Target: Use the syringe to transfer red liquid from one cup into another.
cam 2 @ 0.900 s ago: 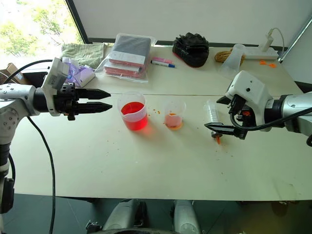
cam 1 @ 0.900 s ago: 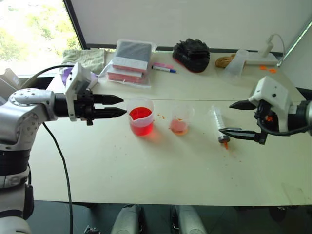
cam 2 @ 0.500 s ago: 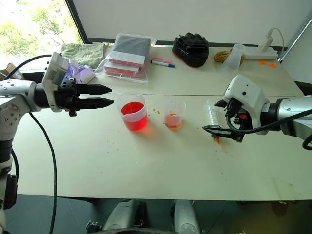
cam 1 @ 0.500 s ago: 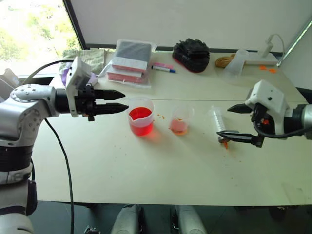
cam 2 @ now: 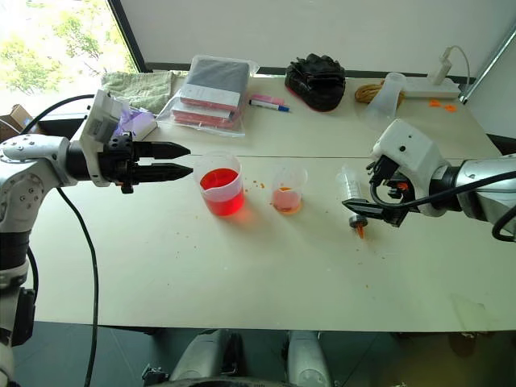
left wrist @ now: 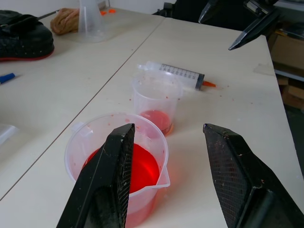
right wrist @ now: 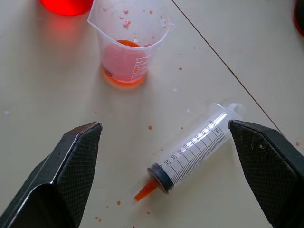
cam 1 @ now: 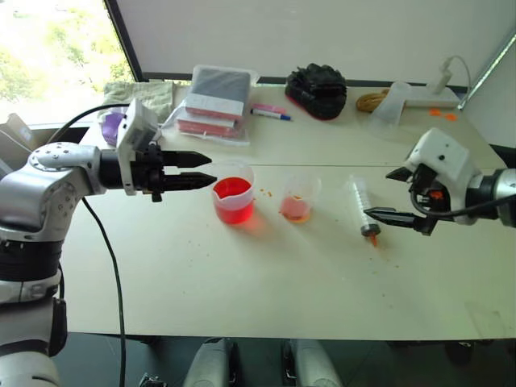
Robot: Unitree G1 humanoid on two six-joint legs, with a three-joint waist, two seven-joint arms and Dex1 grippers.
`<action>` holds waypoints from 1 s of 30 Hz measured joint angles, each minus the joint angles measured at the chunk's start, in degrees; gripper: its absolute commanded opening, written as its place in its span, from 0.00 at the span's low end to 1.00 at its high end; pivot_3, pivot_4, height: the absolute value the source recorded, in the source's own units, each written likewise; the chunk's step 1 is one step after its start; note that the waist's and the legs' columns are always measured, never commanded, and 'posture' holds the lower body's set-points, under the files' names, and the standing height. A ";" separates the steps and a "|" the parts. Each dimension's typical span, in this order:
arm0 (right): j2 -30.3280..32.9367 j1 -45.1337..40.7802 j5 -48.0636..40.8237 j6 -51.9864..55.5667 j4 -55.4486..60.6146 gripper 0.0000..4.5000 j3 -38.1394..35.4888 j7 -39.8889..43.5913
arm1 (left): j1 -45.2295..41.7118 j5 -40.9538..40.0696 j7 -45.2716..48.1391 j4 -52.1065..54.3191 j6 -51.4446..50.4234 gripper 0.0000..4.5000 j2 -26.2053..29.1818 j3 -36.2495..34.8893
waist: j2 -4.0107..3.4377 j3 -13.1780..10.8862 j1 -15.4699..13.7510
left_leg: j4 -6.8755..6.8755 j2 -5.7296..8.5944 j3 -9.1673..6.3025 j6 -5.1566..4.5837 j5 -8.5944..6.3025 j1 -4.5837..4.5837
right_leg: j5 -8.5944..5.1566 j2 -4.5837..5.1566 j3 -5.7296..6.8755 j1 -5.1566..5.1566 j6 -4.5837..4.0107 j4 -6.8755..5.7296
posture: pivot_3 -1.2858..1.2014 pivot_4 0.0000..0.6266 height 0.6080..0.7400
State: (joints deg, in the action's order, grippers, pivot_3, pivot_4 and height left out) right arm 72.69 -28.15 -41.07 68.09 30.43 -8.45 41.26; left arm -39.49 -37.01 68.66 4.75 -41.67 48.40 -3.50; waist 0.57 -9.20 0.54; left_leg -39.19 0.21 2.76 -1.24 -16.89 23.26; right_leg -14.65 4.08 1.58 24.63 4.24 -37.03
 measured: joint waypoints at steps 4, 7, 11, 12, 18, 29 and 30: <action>-6.62 -9.69 0.33 11.81 -6.08 0.99 4.18 -5.43 | -0.45 0.21 0.00 -0.13 0.15 0.53 -0.47 0.31 | 0.01 0.01 0.31 | -0.02 -0.01 0.01 0.01 0.00 -0.01 | 0.00 0.00 -0.01 0.00 -0.01 -0.03 | 0.52 0.24 1.00; -14.00 -17.84 -0.18 22.01 -16.32 0.99 7.08 -11.37 | -1.01 0.26 0.03 -0.16 0.63 0.53 -0.89 0.48 | 0.00 0.01 0.21 | 0.01 -0.01 0.00 0.02 0.01 -0.01 | 0.00 0.00 -0.01 0.04 -0.02 -0.08 | 0.52 0.24 1.00; -21.70 -25.84 -0.67 24.01 -38.74 0.99 9.44 -22.76 | -1.11 0.32 -0.10 -0.33 0.73 0.53 -1.20 0.54 | 0.01 0.01 0.07 | 0.01 0.06 0.03 0.03 0.02 0.06 | 0.00 0.04 -0.01 0.06 -0.01 -0.04 | 0.52 0.24 1.00; -22.91 -26.97 -0.31 24.02 -42.61 0.99 10.09 -25.23 | -1.10 0.31 -0.12 -0.22 0.74 0.53 -1.23 0.54 | 0.01 0.01 0.04 | 0.01 0.06 0.03 0.03 0.02 0.07 | 0.00 0.04 -0.01 0.07 -0.01 -0.02 | 0.52 0.24 1.00; -30.09 -31.28 3.98 24.03 -58.57 0.99 11.86 -35.38 | -0.16 0.25 -1.04 0.69 0.72 0.53 -1.17 0.19 | 0.00 0.01 0.25 | 0.02 0.06 0.05 0.02 0.02 0.10 | 0.01 0.02 0.00 0.10 0.00 -0.06 | 0.52 0.24 1.00; -36.34 -33.93 13.69 24.04 -63.84 0.94 12.27 -36.51 | 2.28 -0.77 -3.24 4.12 -0.57 0.53 0.18 -1.90 | 0.00 0.01 0.27 | 0.02 0.06 0.04 0.02 0.02 0.09 | 0.01 -0.01 0.00 0.10 0.01 -0.07 | 0.52 0.24 1.00; -36.77 -33.93 14.54 24.04 -63.83 0.88 12.43 -36.06 | 2.65 -0.86 -3.46 4.51 -0.58 0.53 0.44 -1.96 | 0.00 0.01 0.24 | 0.02 0.06 0.04 0.02 0.02 0.09 | 0.01 -0.01 0.00 0.10 0.01 -0.07 | 0.52 0.24 1.00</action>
State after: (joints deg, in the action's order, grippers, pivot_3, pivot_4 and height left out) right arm 35.91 -62.09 -26.53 92.12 -33.39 3.98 5.20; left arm -36.85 -37.87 65.20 9.25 -42.25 48.83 -5.46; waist 0.57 -9.19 0.78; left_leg -39.17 0.27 2.80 -1.23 -16.87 23.35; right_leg -14.63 4.07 1.58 24.72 4.25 -37.10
